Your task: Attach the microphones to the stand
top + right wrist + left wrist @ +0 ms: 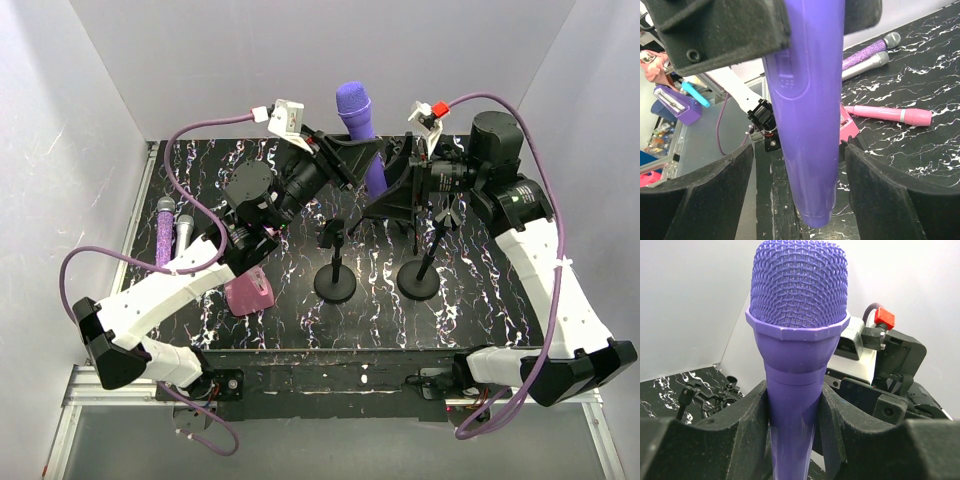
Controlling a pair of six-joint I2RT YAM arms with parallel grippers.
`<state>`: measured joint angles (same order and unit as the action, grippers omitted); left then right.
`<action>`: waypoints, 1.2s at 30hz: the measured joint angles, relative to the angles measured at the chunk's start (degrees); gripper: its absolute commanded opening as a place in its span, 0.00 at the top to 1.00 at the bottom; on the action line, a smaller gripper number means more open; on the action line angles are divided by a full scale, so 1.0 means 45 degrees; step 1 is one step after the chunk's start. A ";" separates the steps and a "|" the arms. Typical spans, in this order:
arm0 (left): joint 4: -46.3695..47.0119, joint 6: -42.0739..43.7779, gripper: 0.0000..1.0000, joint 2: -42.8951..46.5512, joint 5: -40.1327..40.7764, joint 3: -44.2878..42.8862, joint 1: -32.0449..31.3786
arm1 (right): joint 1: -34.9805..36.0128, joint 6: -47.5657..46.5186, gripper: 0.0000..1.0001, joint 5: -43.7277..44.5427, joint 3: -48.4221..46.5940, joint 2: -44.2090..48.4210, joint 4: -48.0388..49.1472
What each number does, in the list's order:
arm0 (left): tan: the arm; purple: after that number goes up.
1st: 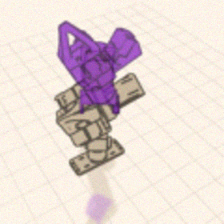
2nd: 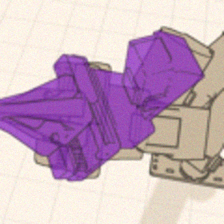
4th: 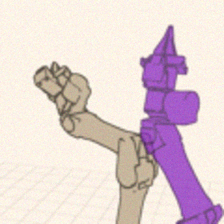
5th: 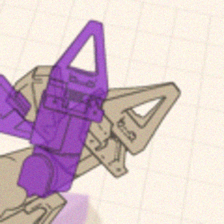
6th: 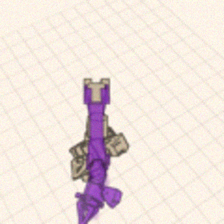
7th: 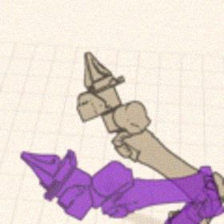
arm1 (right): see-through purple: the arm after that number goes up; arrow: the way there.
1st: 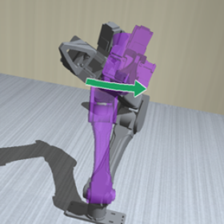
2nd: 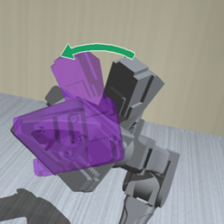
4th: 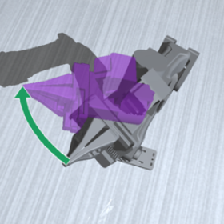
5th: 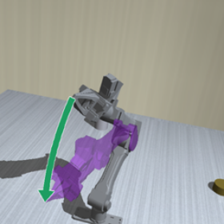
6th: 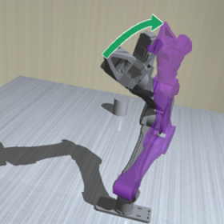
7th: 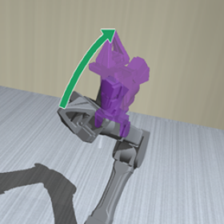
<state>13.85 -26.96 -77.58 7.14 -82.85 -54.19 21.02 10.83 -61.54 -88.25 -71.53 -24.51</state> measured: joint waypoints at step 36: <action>-0.7252 0.8505 0.02 0.6411 -0.3696 0.7135 0.0617 | 0.0010 -1.2128 0.99 0.1472 -0.1107 -0.2327 -0.7480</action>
<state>-18.79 11.31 -48.73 -9.50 -50.74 -51.42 21.06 -43.75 -54.92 -93.23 -82.00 -58.17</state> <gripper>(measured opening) 0.981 0.428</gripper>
